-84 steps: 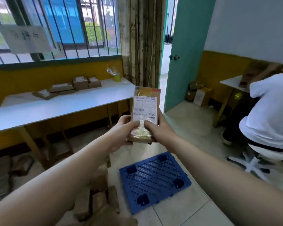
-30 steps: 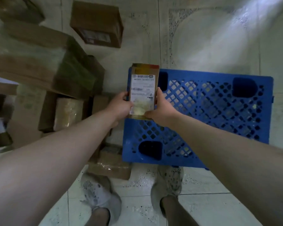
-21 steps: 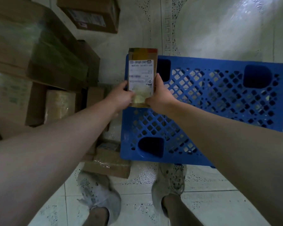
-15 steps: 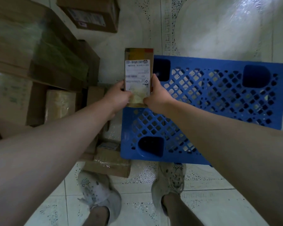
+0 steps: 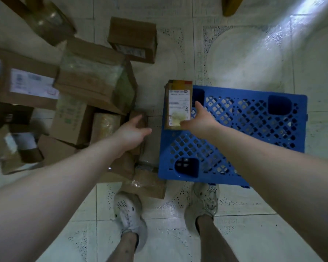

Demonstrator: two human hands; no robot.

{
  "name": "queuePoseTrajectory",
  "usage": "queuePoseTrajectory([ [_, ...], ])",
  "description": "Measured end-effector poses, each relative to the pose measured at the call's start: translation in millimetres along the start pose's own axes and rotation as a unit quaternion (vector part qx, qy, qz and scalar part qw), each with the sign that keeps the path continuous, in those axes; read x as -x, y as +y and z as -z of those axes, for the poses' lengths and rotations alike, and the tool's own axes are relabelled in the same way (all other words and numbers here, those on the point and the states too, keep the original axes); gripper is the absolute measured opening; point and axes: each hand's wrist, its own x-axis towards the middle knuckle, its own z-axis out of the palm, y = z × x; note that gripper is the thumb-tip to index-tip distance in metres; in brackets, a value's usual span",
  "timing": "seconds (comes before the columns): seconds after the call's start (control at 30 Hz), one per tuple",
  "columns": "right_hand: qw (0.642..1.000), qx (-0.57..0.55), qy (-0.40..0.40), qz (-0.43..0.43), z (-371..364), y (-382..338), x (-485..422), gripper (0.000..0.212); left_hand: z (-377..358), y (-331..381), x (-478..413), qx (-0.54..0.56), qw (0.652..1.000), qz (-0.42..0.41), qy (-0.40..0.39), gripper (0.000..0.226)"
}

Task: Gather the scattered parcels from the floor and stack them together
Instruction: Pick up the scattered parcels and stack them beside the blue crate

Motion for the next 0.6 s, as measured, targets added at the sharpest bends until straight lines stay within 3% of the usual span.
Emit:
queuePoseTrajectory([
  [0.27, 0.997, 0.035, 0.005, 0.075, -15.5, -101.1, 59.6, 0.076, 107.2, -17.1, 73.7, -0.013, 0.999, 0.000, 0.030, 0.064],
  [0.43, 0.997, 0.018, 0.006, 0.076, -36.4, -151.7, 59.5, 0.086, 162.5, -26.7, 73.7, 0.007, 0.993, 0.047, 0.107, 0.042],
  [0.6, 0.996, -0.066, 0.008, 0.063, -72.2, -176.4, 38.4, 0.069, 191.1, -8.7, 32.7, 0.086, 0.974, 0.030, 0.209, 0.068],
])
